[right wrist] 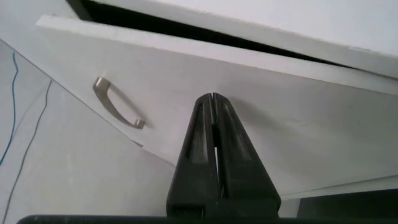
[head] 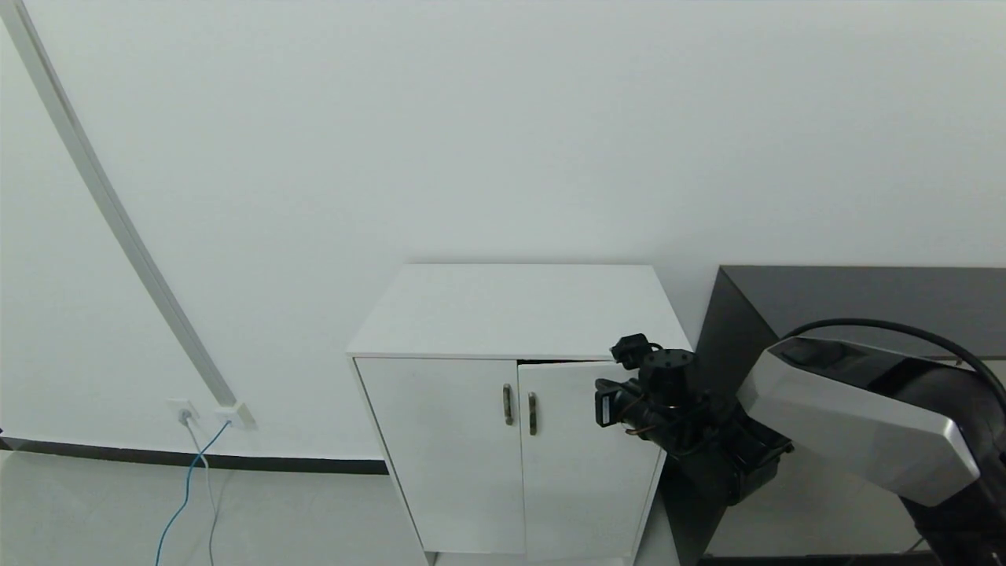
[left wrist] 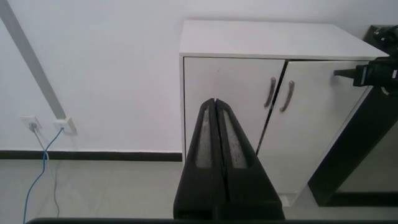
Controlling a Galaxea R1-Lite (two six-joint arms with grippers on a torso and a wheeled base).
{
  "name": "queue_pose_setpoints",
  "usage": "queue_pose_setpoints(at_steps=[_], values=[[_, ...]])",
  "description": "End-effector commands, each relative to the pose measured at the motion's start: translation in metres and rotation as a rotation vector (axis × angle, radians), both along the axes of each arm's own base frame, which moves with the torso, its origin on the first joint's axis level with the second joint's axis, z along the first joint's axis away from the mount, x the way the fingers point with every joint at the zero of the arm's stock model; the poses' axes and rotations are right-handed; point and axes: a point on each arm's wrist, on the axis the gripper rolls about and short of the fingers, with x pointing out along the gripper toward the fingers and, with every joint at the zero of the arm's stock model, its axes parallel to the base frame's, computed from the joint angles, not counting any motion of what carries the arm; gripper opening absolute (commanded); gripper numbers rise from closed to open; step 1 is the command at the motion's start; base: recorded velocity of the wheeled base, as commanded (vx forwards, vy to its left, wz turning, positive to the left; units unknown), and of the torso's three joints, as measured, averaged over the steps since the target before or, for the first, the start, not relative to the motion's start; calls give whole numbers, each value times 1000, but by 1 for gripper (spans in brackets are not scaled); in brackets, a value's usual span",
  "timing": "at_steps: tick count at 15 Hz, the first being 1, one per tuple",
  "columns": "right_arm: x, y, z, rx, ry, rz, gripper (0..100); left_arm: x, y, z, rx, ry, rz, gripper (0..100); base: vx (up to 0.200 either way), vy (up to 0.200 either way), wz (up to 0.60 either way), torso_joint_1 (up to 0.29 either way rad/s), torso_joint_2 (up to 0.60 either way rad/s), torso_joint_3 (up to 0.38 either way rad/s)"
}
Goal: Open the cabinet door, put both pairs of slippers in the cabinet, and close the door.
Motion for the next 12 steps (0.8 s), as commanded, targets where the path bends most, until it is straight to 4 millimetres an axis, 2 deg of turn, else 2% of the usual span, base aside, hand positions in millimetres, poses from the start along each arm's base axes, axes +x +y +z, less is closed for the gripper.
queue_pose_setpoints(at_steps=[1, 12], values=[[5, -1, -4, 0, 1, -8, 0, 0, 0, 0, -2, 0, 1, 0, 0, 0, 0, 0, 0, 0], [18, -6, -7, 0, -1, -31, 0, 0, 0, 0, 0, 0, 1, 0, 0, 0, 0, 0, 0, 0]])
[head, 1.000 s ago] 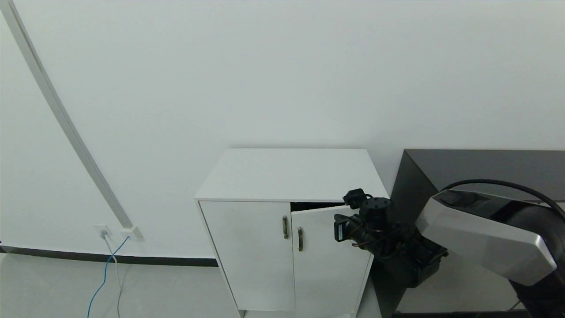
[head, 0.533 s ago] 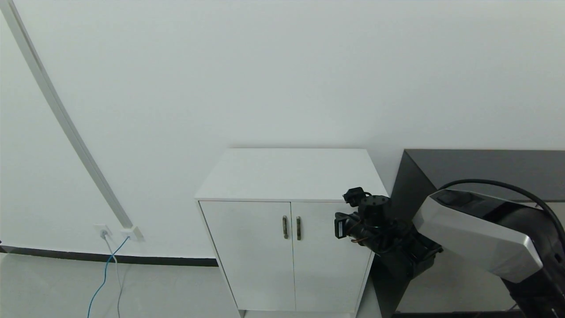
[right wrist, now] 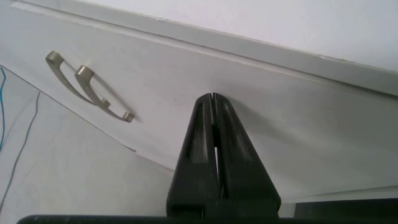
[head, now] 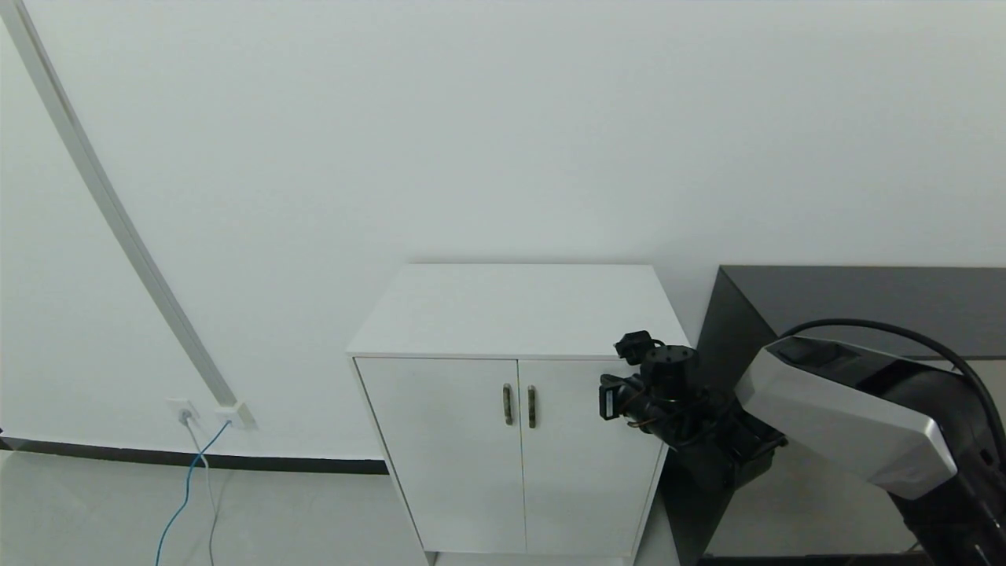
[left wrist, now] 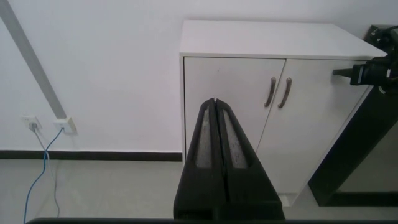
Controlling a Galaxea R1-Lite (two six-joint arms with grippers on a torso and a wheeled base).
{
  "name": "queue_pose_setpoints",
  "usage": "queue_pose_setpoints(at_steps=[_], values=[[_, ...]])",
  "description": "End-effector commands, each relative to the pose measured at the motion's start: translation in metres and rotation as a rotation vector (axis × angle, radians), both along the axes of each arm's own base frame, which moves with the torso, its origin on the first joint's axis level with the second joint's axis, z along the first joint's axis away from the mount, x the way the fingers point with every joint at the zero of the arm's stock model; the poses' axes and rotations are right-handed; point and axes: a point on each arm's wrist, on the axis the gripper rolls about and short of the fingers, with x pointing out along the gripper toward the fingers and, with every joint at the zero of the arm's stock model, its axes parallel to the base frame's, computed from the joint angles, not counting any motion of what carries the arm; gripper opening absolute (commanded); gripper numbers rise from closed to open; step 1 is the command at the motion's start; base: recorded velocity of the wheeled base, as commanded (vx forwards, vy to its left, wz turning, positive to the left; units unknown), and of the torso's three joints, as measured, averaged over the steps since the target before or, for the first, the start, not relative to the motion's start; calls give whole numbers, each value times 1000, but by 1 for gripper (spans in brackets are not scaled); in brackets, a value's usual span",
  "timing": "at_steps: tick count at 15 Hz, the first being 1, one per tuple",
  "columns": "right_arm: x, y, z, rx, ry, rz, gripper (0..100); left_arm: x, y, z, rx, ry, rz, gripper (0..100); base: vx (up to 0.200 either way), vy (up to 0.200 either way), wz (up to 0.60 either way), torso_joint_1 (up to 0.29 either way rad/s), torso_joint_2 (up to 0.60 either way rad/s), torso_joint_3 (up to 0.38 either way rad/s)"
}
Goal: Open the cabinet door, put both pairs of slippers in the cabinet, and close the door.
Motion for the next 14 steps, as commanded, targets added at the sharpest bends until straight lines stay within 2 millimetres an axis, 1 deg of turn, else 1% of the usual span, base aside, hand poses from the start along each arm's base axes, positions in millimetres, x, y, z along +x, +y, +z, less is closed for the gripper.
queue_pose_setpoints(at_steps=[1, 9, 14], values=[[2, 1, -1, -1, -1, 0, 0, 0, 0, 0, 0, 1, 1, 0, 0, 0, 0, 0, 0, 0], [6, 3, 0, -1, -4, 1, 0, 0, 0, 0, 0, 1, 1, 0, 0, 0, 0, 0, 0, 0], [2, 1, -1, -6, 5, 1, 0, 0, 0, 0, 0, 0, 1, 0, 0, 0, 0, 0, 0, 0]])
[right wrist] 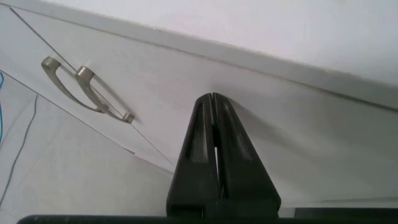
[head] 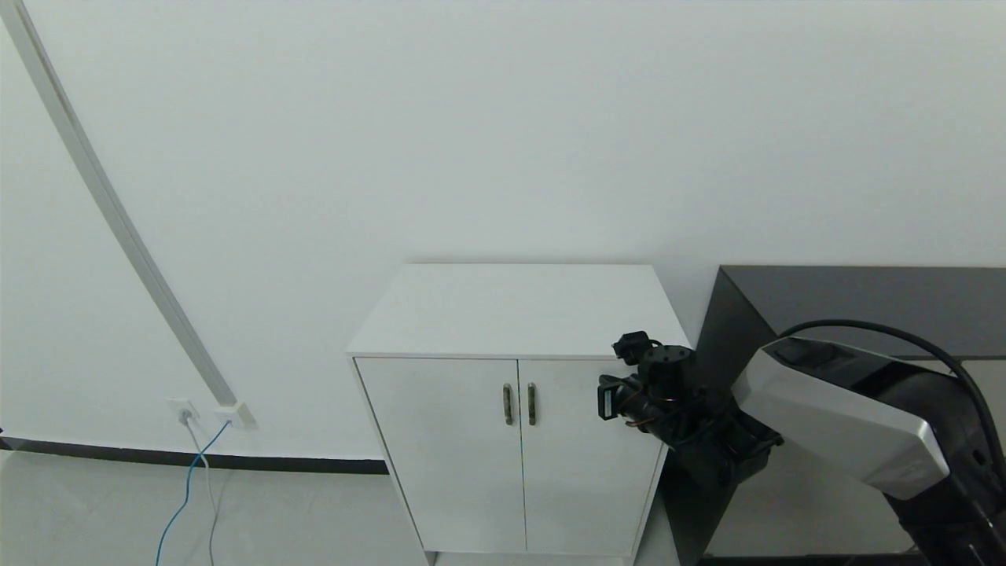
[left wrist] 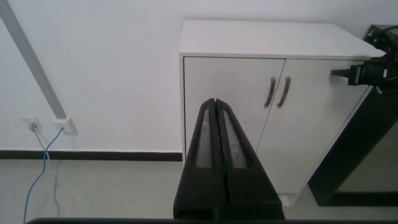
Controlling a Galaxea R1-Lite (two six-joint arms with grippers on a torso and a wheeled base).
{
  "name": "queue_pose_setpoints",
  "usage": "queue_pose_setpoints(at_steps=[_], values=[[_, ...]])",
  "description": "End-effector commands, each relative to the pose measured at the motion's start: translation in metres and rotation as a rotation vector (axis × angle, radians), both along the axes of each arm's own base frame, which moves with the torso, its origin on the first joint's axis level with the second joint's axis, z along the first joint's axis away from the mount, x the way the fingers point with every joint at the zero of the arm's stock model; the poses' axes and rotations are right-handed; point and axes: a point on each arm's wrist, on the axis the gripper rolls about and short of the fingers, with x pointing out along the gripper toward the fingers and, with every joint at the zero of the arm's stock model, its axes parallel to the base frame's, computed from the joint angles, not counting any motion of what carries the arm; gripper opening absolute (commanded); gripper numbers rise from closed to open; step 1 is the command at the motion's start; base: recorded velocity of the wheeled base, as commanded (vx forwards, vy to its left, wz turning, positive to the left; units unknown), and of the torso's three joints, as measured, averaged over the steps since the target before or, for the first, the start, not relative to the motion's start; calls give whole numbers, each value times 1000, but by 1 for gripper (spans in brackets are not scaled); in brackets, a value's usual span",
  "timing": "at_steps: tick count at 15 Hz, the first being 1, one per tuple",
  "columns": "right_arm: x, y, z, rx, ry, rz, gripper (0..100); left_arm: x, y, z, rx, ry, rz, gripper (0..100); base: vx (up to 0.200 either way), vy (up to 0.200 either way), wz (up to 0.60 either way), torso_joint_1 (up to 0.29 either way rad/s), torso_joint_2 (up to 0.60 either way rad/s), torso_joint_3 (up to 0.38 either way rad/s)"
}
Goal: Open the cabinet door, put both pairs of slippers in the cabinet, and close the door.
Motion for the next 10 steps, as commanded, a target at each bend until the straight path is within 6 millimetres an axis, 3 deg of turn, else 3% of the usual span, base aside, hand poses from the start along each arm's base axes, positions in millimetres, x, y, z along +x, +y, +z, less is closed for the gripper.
queue_pose_setpoints(at_steps=[1, 6, 10], values=[[-8, -1, 6, 0, 0, 5, 0, 0, 0, 0, -1, 0, 1, 0, 0, 0, 0, 0, 0, 0], [-43, -14, 25, 8, -18, 13, 0, 0, 0, 0, -1, 0, 1, 0, 0, 0, 0, 0, 0, 0], [-84, -60, 50, 23, -43, -44, 0, 0, 0, 0, -1, 0, 1, 0, 0, 0, 0, 0, 0, 0]])
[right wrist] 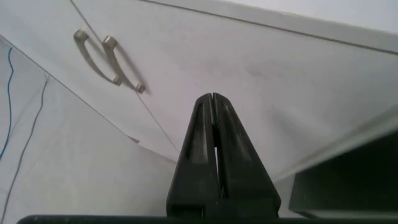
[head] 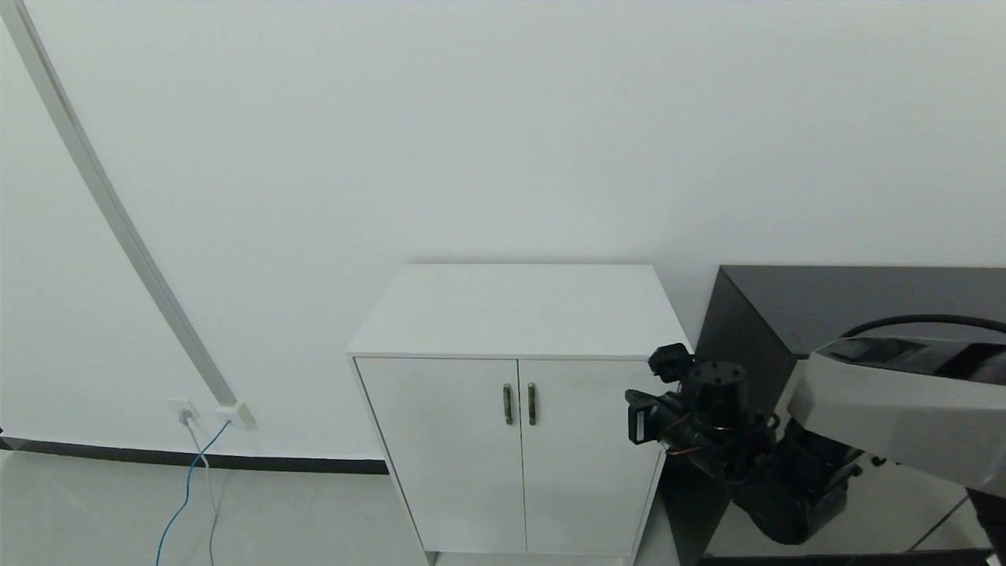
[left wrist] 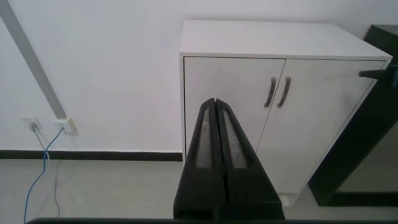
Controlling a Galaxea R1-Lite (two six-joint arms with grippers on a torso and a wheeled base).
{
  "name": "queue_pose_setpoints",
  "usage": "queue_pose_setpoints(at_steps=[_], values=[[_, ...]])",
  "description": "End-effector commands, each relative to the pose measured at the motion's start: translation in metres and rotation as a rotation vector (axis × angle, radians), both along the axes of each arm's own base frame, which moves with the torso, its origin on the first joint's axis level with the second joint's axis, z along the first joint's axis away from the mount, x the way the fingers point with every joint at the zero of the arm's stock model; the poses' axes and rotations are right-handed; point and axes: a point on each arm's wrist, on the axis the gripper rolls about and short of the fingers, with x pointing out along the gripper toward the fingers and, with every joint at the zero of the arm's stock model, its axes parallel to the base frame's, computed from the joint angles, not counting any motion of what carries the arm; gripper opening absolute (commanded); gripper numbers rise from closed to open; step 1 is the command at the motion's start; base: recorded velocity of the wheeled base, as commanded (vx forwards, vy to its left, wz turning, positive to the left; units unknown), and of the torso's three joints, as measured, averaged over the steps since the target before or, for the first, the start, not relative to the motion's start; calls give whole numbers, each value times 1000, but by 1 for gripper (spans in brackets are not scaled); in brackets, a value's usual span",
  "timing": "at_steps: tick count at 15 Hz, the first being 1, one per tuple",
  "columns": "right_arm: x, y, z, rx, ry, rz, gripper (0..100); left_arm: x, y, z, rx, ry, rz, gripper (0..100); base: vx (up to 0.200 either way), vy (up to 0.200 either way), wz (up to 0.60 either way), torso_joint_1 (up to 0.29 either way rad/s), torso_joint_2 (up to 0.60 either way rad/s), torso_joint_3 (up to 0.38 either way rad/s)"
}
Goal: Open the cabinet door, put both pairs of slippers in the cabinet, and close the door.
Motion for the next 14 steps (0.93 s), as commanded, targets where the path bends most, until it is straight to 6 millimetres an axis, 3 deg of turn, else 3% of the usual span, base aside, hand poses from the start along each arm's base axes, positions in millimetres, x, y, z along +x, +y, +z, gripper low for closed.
queue_pose_setpoints(at_steps=[1, 6, 14], values=[[-27, -36, 33, 19, -39, -59, 0, 0, 0, 0, 0, 0, 1, 0, 0, 0, 0, 0, 0, 0], [-79, -97, 66, -2, -43, -247, 0, 0, 0, 0, -2, 0, 1, 0, 0, 0, 0, 0, 0, 0], [-170, -149, 105, -11, -99, -419, 0, 0, 0, 0, 0, 0, 1, 0, 0, 0, 0, 0, 0, 0]])
